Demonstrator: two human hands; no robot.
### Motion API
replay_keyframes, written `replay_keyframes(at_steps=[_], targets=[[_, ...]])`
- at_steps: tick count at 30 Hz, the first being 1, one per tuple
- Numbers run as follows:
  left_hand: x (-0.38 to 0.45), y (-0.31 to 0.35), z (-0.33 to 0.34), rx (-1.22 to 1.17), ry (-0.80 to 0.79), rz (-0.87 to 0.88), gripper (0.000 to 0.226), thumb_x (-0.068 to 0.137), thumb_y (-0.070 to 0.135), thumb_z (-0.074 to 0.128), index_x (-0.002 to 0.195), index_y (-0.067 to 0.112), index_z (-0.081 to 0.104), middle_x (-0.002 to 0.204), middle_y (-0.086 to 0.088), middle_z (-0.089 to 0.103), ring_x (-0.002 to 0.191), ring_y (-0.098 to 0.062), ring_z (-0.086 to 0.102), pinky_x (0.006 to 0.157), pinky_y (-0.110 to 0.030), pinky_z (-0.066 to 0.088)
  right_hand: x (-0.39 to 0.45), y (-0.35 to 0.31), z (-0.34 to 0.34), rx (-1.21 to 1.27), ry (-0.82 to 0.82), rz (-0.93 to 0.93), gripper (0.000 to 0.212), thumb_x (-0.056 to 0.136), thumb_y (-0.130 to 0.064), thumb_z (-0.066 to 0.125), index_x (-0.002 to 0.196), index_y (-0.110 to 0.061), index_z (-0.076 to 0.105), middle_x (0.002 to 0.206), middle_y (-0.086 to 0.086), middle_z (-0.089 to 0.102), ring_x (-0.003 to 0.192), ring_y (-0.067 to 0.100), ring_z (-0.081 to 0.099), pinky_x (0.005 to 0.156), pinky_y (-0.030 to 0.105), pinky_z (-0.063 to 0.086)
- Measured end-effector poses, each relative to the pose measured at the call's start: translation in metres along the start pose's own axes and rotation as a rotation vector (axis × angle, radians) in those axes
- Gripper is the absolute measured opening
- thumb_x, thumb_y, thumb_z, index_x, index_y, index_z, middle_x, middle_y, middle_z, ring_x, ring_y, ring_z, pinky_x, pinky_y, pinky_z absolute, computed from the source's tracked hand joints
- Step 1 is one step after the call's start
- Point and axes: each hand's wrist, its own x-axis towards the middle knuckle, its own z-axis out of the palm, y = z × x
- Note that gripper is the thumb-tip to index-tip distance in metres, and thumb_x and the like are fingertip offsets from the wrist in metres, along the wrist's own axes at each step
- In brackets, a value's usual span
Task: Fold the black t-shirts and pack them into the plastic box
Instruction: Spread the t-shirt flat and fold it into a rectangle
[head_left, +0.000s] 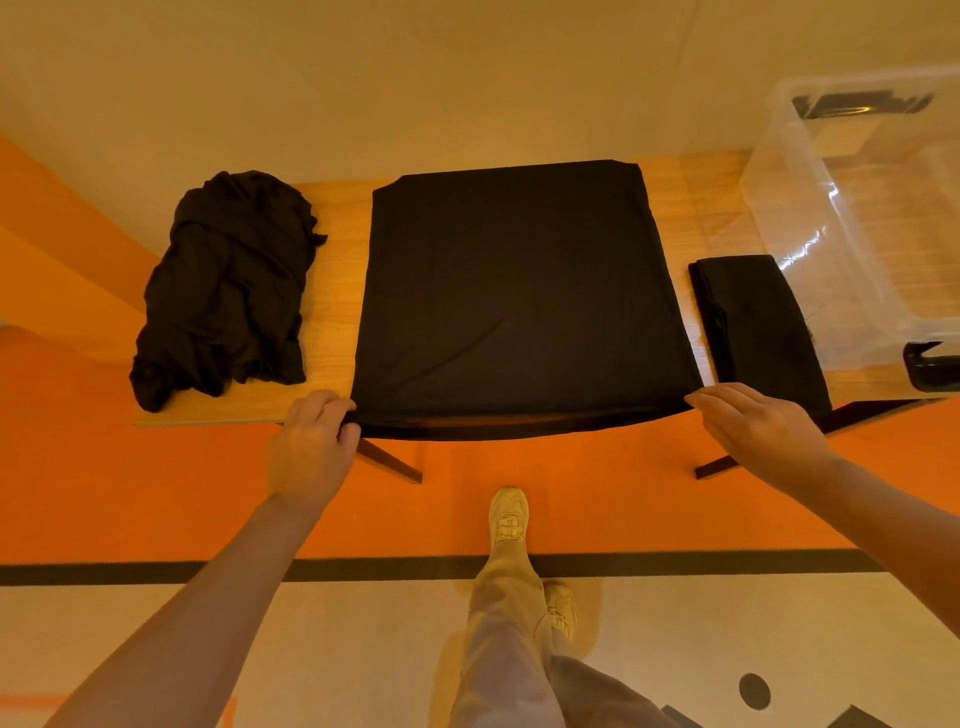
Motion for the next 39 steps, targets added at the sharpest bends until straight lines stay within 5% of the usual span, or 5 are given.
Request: replay_keyframes(at_steps=[4, 9, 18, 30, 39], targets=[[-0.005, 0.005, -0.010, -0.160, -0.063, -0.183, 0.024, 0.087, 0.002, 0.064, 0.111, 0.001, 0.069, 0.067, -0.010, 0.065, 0.046, -0.016, 0.051, 0.038, -0.020, 0.034, -0.003, 0.004, -0.003, 0.028, 0.026, 0.013, 0.048, 0.062, 0.004, 0.085, 0.107, 0.002, 0.067, 0.098, 0.016, 0.069, 0.085, 0.028, 0.069, 0.054, 0.034, 0.058], [-0.013, 0.008, -0.025, -0.448, -0.132, -0.234, 0.027, 0.091, 0.004, 0.061, 0.117, 0.011, 0.066, 0.083, -0.006, 0.072, 0.058, 0.007, 0.061, 0.057, 0.000, 0.042, -0.001, 0.004, -0.012, 0.071, 0.038, 0.048, 0.044, 0.064, 0.007, 0.081, 0.105, 0.003, 0.068, 0.099, 0.017, 0.067, 0.083, 0.028, 0.069, 0.062, 0.036, 0.060], [-0.012, -0.004, -0.039, -0.362, -0.195, -0.058, 0.035, 0.076, 0.008, 0.079, 0.110, 0.011, 0.071, 0.101, 0.003, 0.069, 0.094, -0.006, 0.063, 0.084, -0.015, 0.045, 0.002, 0.008, -0.021, 0.159, 0.057, 0.162, 0.027, 0.072, 0.007, 0.076, 0.098, 0.000, 0.070, 0.097, 0.011, 0.062, 0.082, 0.020, 0.063, 0.070, 0.031, 0.055], [-0.024, -0.015, -0.048, -0.186, -0.126, 0.150, 0.021, 0.074, 0.000, 0.078, 0.094, 0.004, 0.072, 0.079, -0.002, 0.065, 0.060, -0.010, 0.059, 0.051, -0.020, 0.052, -0.008, -0.006, -0.025, 0.275, -0.076, 0.199, 0.030, 0.079, 0.000, 0.073, 0.108, -0.008, 0.068, 0.099, 0.005, 0.066, 0.080, 0.011, 0.064, 0.073, 0.020, 0.050], [-0.051, -0.018, -0.053, -0.184, -0.146, 0.164, 0.024, 0.073, -0.001, 0.078, 0.095, 0.007, 0.072, 0.103, -0.004, 0.062, 0.091, -0.015, 0.061, 0.073, -0.020, 0.051, -0.026, -0.016, -0.033, 0.383, -0.190, 0.287, 0.026, 0.080, -0.003, 0.073, 0.105, -0.013, 0.071, 0.102, -0.011, 0.055, 0.079, 0.003, 0.060, 0.070, 0.007, 0.043]])
